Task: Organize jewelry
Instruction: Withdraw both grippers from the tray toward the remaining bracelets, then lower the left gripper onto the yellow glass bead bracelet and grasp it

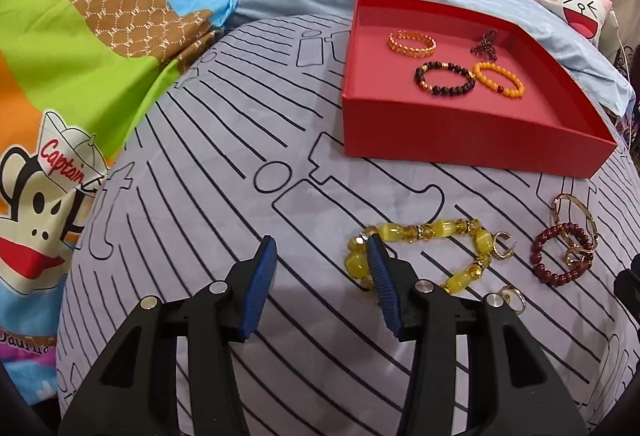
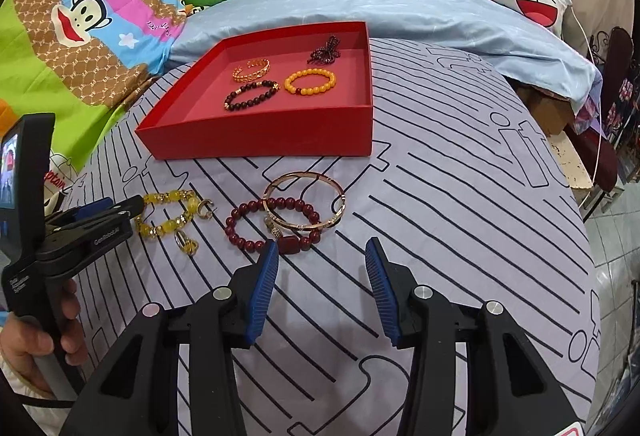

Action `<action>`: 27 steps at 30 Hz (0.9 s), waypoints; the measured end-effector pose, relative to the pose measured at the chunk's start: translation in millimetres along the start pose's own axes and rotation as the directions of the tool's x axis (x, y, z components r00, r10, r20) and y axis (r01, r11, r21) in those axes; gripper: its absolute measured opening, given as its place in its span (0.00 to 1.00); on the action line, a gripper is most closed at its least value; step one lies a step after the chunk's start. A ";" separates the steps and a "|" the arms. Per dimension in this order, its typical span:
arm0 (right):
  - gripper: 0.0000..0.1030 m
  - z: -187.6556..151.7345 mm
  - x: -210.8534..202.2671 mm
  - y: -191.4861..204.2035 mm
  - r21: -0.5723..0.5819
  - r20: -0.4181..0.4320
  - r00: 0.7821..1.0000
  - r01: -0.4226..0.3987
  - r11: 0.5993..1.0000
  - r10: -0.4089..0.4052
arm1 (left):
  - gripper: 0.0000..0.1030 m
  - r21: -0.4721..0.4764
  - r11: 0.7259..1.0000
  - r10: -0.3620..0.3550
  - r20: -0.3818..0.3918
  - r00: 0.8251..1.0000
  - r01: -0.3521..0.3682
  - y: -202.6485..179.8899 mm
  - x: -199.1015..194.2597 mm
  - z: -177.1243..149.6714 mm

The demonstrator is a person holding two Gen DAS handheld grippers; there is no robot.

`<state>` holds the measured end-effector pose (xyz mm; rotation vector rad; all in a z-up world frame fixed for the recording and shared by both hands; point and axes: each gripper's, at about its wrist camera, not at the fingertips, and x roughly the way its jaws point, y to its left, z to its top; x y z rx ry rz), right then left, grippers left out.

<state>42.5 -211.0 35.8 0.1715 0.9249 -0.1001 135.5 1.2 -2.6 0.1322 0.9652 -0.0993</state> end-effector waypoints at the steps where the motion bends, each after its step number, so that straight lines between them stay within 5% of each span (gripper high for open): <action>1: 0.43 -0.8 0.3 0.5 0.000 0.000 1.000 -0.001 1.000 0.001 | 0.44 -0.001 1.000 -0.002 -0.002 1.000 0.002 -1.2 2.1 -0.1; 7: 0.43 -1.4 3.3 0.4 0.007 -0.007 1.000 -0.004 1.000 0.004 | 0.41 -0.012 1.000 -0.016 0.021 1.000 0.016 -3.2 6.4 1.8; 13: 0.43 -2.3 6.0 -0.3 0.012 -0.013 1.000 -0.008 1.000 0.008 | 0.10 0.012 0.997 -0.079 0.029 0.996 0.078 -10.5 2.6 0.2; 27: 0.43 -9.0 -0.4 -7.5 0.026 -0.005 1.000 -0.016 1.000 0.016 | 0.09 0.001 0.994 -0.108 0.024 0.994 0.108 -5.0 -20.9 -33.3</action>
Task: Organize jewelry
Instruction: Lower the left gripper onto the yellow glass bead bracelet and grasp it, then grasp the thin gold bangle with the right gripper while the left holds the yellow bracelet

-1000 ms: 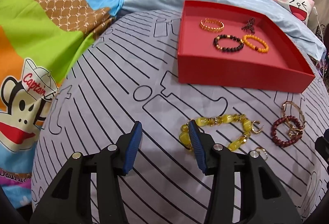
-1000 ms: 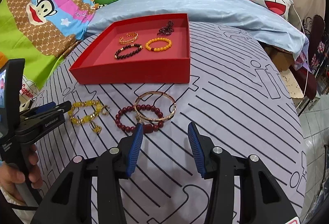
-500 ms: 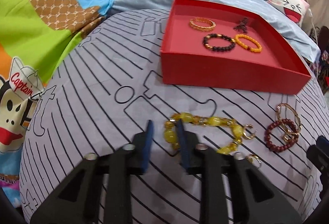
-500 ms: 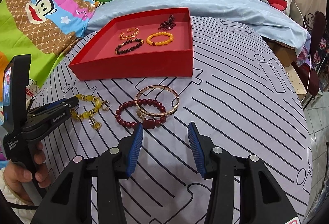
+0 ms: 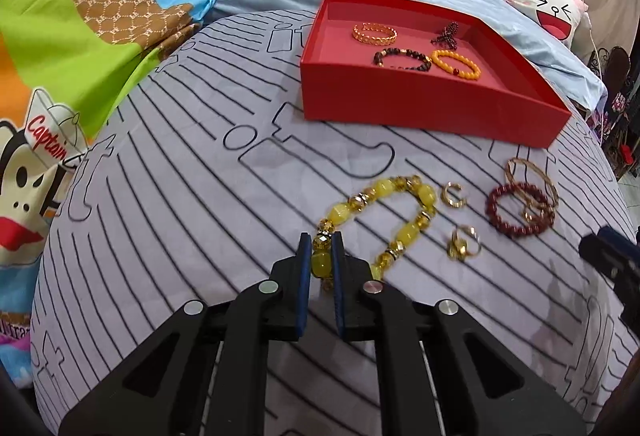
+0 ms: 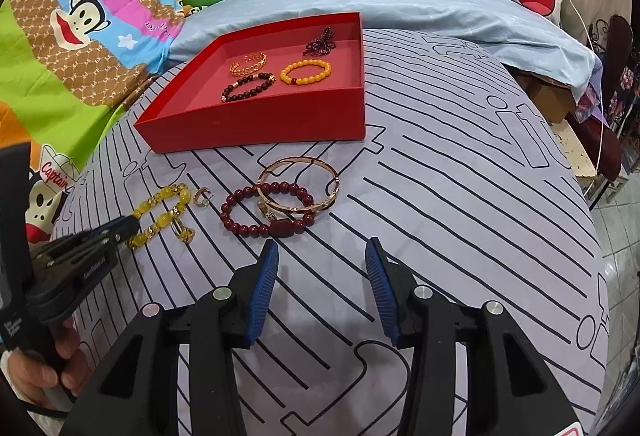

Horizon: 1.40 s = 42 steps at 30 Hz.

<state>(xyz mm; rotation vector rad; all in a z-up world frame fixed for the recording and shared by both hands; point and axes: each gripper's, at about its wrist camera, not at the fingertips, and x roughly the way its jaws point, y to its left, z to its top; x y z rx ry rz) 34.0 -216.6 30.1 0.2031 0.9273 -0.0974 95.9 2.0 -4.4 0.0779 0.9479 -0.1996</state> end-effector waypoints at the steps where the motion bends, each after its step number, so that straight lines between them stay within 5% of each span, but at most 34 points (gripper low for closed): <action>1: 0.43 1.2 -0.3 0.5 -0.001 0.003 1.000 -0.001 1.000 0.001 | 0.09 -0.001 1.000 0.002 0.002 1.000 -0.002 0.4 -1.3 -2.1; 23: 0.22 34.1 44.5 -7.1 0.036 -0.008 1.000 0.029 0.999 -0.029 | 0.09 0.001 1.000 0.003 0.010 1.000 -0.003 -0.9 -1.5 -2.4; 42: 0.04 21.0 43.2 -6.9 0.022 -0.012 0.998 0.055 0.998 -0.055 | 0.09 0.006 1.000 0.020 0.009 1.000 -0.020 -2.6 -0.4 -1.0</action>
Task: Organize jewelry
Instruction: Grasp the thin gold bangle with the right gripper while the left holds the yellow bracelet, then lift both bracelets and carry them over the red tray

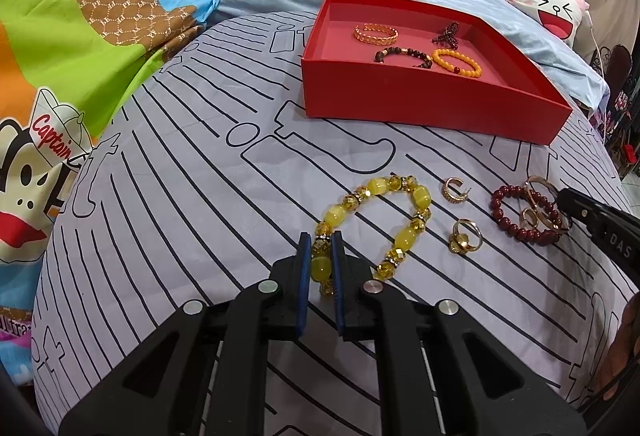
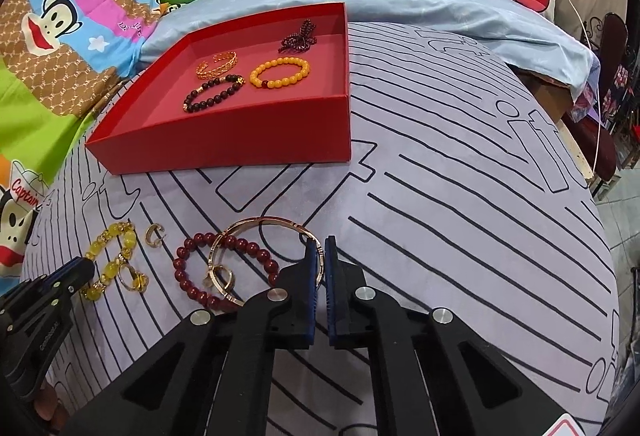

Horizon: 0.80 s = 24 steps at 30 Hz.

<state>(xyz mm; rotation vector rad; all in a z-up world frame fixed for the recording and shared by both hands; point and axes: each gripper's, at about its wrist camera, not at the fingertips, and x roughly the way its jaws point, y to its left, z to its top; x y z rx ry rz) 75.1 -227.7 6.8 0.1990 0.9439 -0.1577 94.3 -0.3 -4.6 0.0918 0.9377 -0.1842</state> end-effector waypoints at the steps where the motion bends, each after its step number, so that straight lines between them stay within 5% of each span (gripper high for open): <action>1: 0.04 -0.9 -1.5 -0.4 0.001 0.001 1.000 -0.002 1.000 0.002 | 0.09 0.002 1.000 0.002 -0.001 1.000 -0.002 -0.5 -0.4 -0.5; 24: 0.04 2.0 -71.2 7.1 -0.036 0.117 0.992 -0.051 0.998 0.055 | 0.09 0.012 0.999 -0.038 0.019 0.999 0.037 -10.2 -36.3 6.6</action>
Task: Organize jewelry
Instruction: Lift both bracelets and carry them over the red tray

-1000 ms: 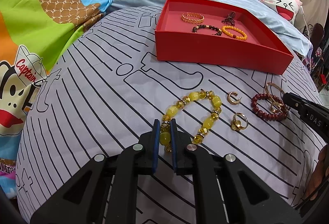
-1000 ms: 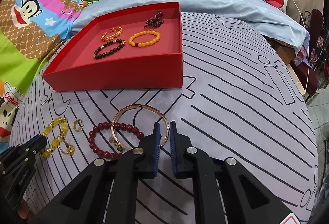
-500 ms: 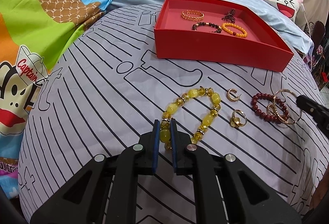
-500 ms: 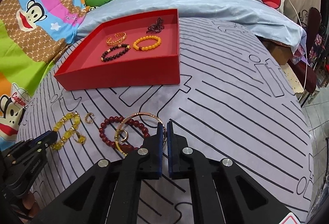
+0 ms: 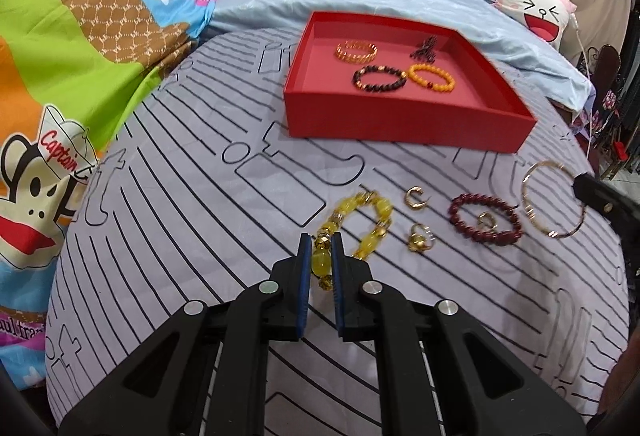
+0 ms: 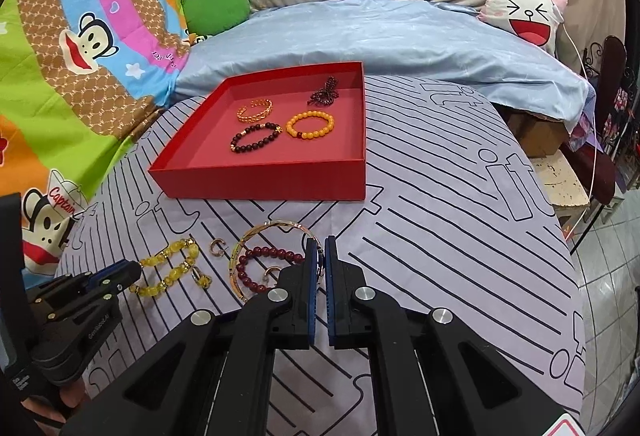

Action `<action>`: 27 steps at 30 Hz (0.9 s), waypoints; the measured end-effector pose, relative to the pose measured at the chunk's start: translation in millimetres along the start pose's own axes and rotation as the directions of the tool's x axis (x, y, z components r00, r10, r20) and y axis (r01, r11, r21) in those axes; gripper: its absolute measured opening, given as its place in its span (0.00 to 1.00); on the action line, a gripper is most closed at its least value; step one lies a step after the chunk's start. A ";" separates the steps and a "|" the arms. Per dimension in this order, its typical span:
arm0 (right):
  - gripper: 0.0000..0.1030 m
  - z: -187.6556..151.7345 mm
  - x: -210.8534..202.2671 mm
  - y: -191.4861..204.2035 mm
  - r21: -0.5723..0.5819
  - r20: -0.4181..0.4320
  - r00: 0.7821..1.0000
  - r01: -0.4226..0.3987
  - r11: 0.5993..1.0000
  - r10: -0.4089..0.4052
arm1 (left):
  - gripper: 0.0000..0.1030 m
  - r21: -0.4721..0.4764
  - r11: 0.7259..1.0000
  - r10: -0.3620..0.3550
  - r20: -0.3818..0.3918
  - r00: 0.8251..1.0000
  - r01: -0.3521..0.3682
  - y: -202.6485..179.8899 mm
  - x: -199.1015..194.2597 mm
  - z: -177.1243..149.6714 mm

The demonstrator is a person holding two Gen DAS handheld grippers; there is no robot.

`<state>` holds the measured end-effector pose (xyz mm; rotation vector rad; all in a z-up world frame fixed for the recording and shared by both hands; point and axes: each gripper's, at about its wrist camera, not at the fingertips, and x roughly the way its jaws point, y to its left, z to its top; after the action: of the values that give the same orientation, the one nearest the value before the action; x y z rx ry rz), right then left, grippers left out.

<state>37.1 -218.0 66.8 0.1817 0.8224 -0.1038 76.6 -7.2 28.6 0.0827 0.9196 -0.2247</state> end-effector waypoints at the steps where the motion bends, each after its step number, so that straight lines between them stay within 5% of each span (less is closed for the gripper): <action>1: 0.04 -0.6 -0.6 -0.4 0.001 0.000 1.000 -0.001 1.000 0.001 | 0.09 -0.002 1.000 -0.008 0.008 1.000 0.008 -0.3 -5.5 1.8; 18: 0.04 -14.4 -14.2 -7.5 0.019 -0.010 1.000 -0.022 1.000 0.022 | 0.09 0.001 0.998 -0.064 0.056 0.996 0.064 -0.3 -59.3 16.1; 19: 0.04 -13.7 -15.8 -7.9 0.019 -0.007 1.000 -0.024 1.000 0.024 | 0.03 0.006 0.998 -0.069 0.061 0.996 0.069 -1.2 -62.3 19.1; 27: 0.04 18.5 -23.2 -4.6 -0.007 0.055 0.998 -0.022 1.000 0.022 | 0.00 0.042 0.996 -0.083 0.150 0.985 0.078 -9.6 -82.2 61.4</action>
<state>33.9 -225.7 95.6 0.1811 0.7652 -0.0855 74.1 -13.8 131.3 0.0606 0.7680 -0.3186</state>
